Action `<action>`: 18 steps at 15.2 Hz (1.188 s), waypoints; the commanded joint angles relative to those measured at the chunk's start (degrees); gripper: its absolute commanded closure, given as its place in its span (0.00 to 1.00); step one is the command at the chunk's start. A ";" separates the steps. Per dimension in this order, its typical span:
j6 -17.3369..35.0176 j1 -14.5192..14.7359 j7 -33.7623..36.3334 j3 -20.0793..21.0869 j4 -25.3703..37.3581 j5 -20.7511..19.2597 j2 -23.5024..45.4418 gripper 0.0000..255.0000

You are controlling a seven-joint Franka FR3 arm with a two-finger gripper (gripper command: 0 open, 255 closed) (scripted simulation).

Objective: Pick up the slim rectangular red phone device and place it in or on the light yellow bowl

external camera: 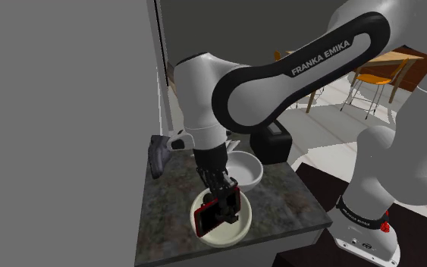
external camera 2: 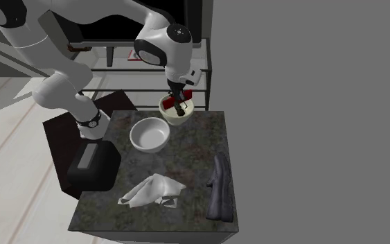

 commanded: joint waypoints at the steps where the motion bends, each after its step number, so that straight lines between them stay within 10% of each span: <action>1: 0.01 -0.01 0.00 -0.01 -0.06 -0.02 0.04 1.00; 2: 0.01 -0.01 0.00 0.00 -0.06 -0.02 0.04 1.00; 3: 0.03 -0.01 -0.01 -0.01 -0.06 -0.03 0.06 0.00; 18: -7.23 -0.76 0.29 -0.92 6.55 -0.76 -0.47 0.00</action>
